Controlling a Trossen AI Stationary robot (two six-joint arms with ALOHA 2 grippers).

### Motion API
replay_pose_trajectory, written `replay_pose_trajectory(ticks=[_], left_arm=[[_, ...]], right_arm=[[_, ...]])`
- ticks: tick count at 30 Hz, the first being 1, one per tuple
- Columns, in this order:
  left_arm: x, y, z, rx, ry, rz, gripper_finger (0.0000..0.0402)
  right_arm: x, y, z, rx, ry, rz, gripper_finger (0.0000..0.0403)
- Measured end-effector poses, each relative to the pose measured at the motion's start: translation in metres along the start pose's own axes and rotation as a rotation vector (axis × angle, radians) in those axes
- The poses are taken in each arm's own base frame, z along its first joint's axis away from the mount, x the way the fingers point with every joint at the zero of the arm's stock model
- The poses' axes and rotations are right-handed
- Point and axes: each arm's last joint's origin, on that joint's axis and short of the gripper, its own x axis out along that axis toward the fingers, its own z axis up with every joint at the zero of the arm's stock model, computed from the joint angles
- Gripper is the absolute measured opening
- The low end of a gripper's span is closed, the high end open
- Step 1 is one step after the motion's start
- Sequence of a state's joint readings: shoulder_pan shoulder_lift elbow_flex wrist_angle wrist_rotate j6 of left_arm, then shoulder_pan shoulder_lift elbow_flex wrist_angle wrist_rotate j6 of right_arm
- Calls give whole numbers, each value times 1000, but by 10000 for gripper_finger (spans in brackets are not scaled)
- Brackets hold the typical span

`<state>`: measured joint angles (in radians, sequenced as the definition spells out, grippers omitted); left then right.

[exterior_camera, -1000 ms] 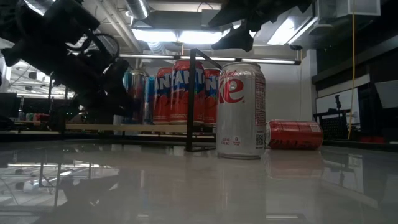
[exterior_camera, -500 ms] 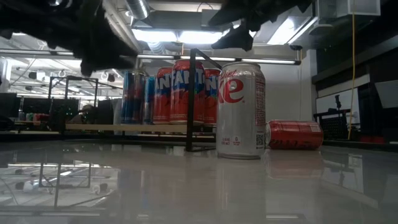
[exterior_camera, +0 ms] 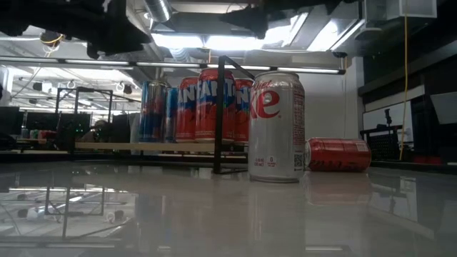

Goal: Pick and place cans onto a shelf
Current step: Put the blue and white soda can on the shelf aligned with the other blue and white soda cans

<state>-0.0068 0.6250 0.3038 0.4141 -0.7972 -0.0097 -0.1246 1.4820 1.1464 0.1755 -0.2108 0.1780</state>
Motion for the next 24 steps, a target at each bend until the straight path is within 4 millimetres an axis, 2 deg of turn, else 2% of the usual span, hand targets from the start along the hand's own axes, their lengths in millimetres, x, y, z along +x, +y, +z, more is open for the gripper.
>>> replay_pose_trajectory(ticks=[7,15,19,24], left_arm=[[9,20,2,53,-12,141,188],[14,33,-15,185,146,213,188],[16,37,-21,220,197,230,188],[19,38,-26,240,242,188,188]], right_arm=[[49,-10,6,-2,38,-4,331],[104,-23,2,-37,147,-56,331],[122,-29,-2,-66,160,-93,331],[131,-40,-12,-108,180,-206,331]])
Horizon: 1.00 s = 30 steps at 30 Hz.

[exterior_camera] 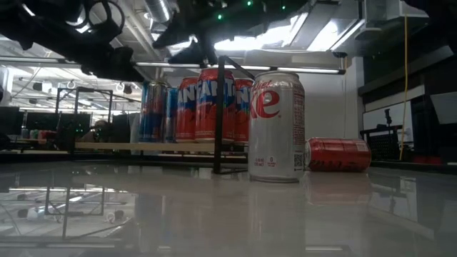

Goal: Pick and place cans onto a shelf
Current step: Put the blue and white soda can on the shelf aligned with the other blue and white soda cans

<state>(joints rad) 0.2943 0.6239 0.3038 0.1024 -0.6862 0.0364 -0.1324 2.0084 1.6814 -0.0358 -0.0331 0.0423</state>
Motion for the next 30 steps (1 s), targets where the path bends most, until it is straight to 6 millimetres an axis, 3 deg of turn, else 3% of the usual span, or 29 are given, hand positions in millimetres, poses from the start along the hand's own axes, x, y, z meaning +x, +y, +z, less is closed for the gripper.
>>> replay_pose_trajectory(ticks=[8,17,25,30], left_arm=[[9,-3,-6,25,47,-69,188],[10,-4,-6,27,53,-69,188],[10,-4,-7,26,54,-69,188],[10,-4,-7,26,54,-69,188]], right_arm=[[12,-16,-12,8,22,-76,331],[13,-20,-13,-32,17,-143,331],[13,-12,-11,-38,-5,138,331],[13,-11,-12,-37,6,157,330]])
